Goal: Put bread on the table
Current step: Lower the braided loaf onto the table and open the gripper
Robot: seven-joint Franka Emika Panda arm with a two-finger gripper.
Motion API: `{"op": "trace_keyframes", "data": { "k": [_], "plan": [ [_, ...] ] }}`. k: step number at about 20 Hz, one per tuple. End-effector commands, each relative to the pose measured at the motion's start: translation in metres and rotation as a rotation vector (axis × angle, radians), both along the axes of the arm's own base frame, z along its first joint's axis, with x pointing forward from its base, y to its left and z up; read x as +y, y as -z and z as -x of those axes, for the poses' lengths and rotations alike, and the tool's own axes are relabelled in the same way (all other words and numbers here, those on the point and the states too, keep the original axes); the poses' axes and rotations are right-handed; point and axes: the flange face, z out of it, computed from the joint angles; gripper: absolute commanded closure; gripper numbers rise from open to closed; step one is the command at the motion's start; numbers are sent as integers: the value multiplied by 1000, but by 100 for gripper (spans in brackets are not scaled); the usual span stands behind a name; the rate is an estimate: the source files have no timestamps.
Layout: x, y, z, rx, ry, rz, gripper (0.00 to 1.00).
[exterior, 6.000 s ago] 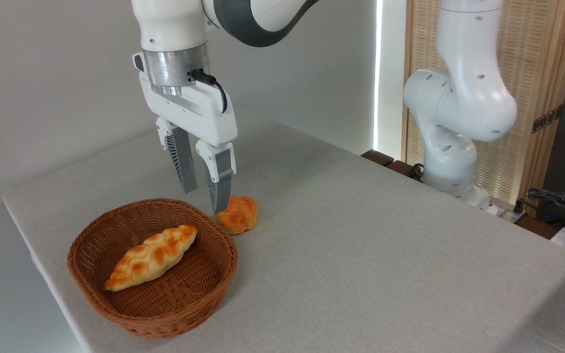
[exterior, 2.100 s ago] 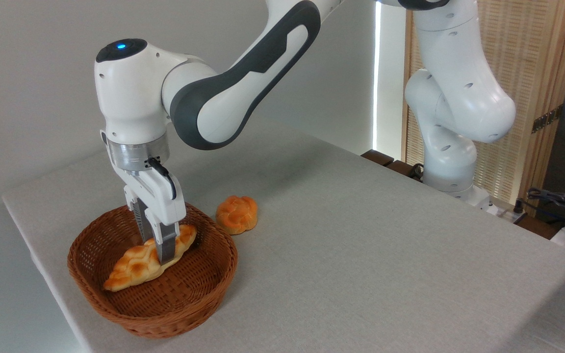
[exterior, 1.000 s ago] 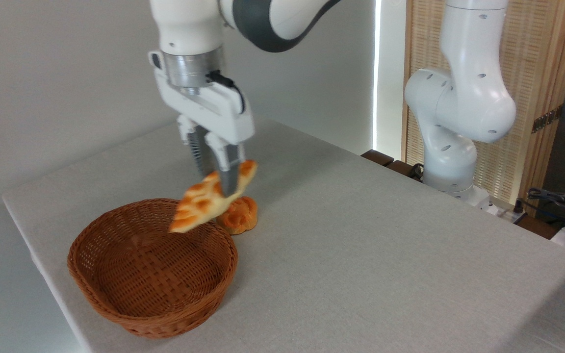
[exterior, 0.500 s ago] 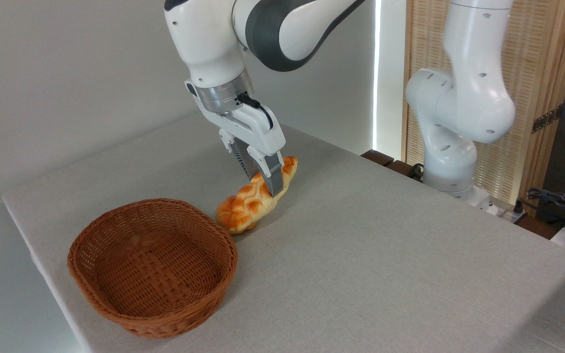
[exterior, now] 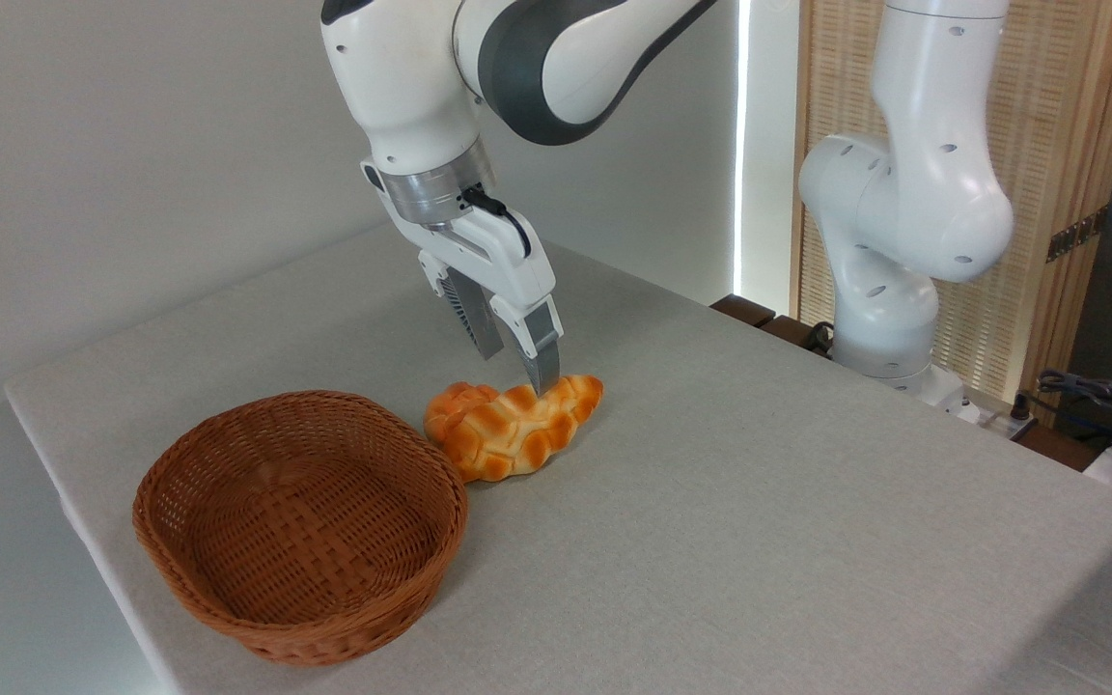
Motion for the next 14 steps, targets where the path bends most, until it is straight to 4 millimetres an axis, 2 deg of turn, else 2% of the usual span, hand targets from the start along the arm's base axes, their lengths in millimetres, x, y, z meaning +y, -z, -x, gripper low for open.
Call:
{"op": "trace_keyframes", "data": {
  "k": [1,2,4,8,10,14],
  "plan": [
    [1,-7,-3,-30,5,11,0],
    [0,-14,-5,-45,5,14,0],
    [-1,-44,-15,-110,2,30,0],
    [12,-100,-35,-238,-31,55,0],
    [36,-102,-52,-279,-72,47,0],
    [44,-101,-57,-296,-85,38,0]
  ]
}}
